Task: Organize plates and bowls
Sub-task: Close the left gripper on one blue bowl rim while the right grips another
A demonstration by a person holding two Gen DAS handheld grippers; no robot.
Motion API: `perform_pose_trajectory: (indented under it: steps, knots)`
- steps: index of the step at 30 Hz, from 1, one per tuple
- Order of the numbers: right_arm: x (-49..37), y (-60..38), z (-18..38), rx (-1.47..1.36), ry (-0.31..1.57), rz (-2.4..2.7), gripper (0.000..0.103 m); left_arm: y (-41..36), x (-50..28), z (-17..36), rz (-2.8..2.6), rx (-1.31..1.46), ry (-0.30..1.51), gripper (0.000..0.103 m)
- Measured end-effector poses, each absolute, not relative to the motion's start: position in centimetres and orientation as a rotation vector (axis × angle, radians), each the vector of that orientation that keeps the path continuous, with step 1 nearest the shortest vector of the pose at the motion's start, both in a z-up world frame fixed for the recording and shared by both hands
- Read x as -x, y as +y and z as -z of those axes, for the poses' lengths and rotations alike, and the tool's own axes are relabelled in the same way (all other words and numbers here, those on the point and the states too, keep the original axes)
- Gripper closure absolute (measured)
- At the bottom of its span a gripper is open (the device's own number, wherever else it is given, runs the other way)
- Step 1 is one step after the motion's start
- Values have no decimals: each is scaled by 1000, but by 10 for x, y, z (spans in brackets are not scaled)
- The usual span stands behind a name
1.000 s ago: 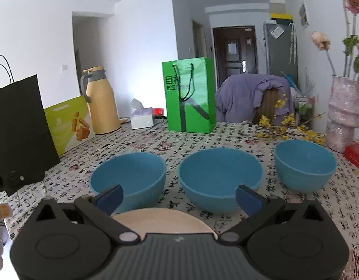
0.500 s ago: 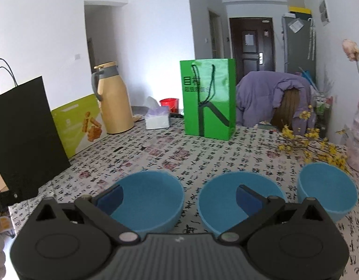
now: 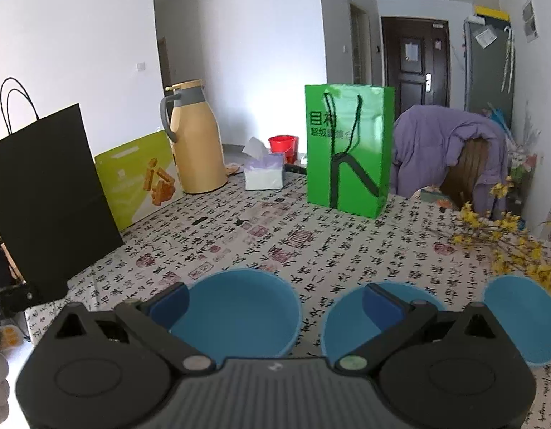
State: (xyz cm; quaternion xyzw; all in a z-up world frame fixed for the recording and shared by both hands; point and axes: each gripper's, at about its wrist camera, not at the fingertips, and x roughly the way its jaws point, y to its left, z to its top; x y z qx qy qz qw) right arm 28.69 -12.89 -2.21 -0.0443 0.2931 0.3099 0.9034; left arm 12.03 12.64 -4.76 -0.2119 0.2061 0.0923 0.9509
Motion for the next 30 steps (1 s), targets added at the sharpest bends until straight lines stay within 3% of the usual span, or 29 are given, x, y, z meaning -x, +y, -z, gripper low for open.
perform_pose_trajectory:
  steps: [8, 16, 20, 25, 30]
  knots:
    - [-313, -104, 32, 117, 654, -658, 3, 129, -155, 51, -210, 477, 504, 0]
    - [-339, -87, 54, 145, 736, -679, 21, 128, -196, 62, -233, 500, 611, 0]
    - [-348, -81, 64, 171, 761, -678, 24, 128, -212, 72, -231, 531, 655, 0]
    - [-362, -74, 72, 195, 822, -677, 42, 124, -230, 82, -225, 552, 707, 0]
    - [-373, -70, 80, 208, 869, -654, 46, 122, -242, 96, -234, 572, 770, 1]
